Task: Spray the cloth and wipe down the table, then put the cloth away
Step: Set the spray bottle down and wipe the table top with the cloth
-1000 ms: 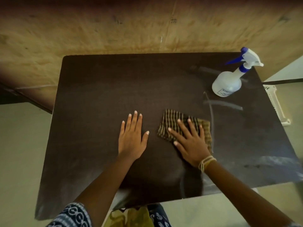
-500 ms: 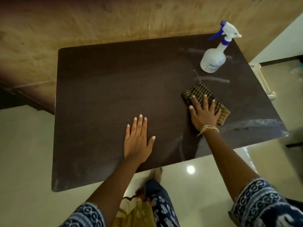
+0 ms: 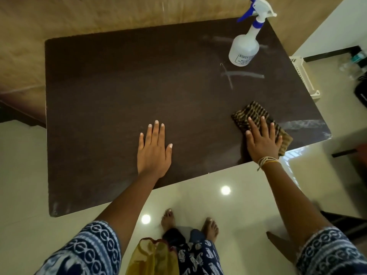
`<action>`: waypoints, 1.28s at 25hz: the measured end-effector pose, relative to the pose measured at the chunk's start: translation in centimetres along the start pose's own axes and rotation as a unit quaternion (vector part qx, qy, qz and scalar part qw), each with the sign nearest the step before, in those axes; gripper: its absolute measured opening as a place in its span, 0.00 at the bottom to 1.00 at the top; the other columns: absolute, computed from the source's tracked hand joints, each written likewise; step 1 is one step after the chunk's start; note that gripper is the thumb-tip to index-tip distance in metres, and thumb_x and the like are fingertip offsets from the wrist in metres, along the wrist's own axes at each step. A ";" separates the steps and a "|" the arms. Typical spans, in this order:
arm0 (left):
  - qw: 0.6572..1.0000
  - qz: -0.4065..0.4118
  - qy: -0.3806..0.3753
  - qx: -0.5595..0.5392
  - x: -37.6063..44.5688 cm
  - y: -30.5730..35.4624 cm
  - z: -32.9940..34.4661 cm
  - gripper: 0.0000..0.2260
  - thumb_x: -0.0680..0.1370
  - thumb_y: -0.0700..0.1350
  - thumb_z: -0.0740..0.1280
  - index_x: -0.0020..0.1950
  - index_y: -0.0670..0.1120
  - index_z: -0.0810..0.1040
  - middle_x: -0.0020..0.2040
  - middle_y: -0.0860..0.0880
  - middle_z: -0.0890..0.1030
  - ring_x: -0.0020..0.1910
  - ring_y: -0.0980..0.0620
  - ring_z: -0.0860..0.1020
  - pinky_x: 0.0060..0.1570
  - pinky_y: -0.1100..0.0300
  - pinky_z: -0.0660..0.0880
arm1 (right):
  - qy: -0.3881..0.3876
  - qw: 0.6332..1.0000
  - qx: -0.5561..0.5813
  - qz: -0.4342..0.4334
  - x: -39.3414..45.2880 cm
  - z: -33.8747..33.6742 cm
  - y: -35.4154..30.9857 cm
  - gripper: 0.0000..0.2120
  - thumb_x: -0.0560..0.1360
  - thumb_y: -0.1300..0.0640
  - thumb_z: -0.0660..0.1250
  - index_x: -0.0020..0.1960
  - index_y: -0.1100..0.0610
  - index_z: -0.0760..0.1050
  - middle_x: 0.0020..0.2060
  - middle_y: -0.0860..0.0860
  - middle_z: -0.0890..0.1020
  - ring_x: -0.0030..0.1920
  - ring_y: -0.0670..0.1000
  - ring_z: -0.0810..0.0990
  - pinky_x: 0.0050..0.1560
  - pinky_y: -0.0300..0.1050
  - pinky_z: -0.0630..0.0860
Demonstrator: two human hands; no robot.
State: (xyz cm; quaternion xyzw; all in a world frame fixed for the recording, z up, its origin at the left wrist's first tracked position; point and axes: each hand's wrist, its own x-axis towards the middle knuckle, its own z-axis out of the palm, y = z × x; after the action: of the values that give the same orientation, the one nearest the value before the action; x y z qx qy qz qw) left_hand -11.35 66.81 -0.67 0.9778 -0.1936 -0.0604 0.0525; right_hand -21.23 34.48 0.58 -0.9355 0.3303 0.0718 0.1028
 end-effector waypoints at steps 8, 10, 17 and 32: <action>1.000 -0.004 -0.009 -0.003 -0.2 0.1 -0.2 0.30 0.81 0.54 0.51 0.80 0.45 0.46 0.80 0.46 0.48 0.79 0.46 0.48 0.76 0.44 0.51 | -0.032 0.974 -0.025 -0.223 -9.4 3.9 -13.4 0.25 0.81 0.39 0.45 0.77 0.36 0.47 0.79 0.49 0.50 0.78 0.61 0.46 0.72 0.70 0.44; 1.000 -0.004 -0.008 0.003 0.0 0.4 -0.3 0.31 0.80 0.53 0.53 0.80 0.44 0.47 0.80 0.44 0.48 0.79 0.45 0.48 0.76 0.43 0.51 | -0.028 0.949 -0.041 -0.311 -8.8 3.6 -12.8 0.24 0.81 0.38 0.46 0.76 0.36 0.51 0.79 0.48 0.54 0.78 0.59 0.50 0.72 0.69 0.49; 0.998 -0.049 -0.033 -0.030 1.4 7.3 -0.4 0.32 0.81 0.59 0.50 0.79 0.45 0.47 0.80 0.39 0.46 0.79 0.40 0.45 0.74 0.37 0.46 | 0.020 0.999 0.002 -0.036 3.2 -1.2 3.9 0.27 0.77 0.34 0.44 0.76 0.34 0.51 0.79 0.47 0.52 0.78 0.57 0.48 0.73 0.69 0.49; 0.996 -0.073 -0.005 -0.055 5.7 24.3 1.5 0.29 0.81 0.58 0.49 0.79 0.46 0.52 0.80 0.44 0.50 0.79 0.45 0.48 0.75 0.39 0.48 | 0.026 0.998 -0.013 -0.055 11.1 -4.7 17.1 0.27 0.77 0.36 0.42 0.76 0.35 0.51 0.79 0.48 0.53 0.78 0.58 0.49 0.73 0.68 0.49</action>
State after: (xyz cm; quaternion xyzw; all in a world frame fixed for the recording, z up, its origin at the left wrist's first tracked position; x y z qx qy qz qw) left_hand -15.41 42.15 0.35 0.9846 -0.1185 -0.0798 0.1009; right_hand -23.18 13.60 0.39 -0.9551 0.2797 0.0460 0.0860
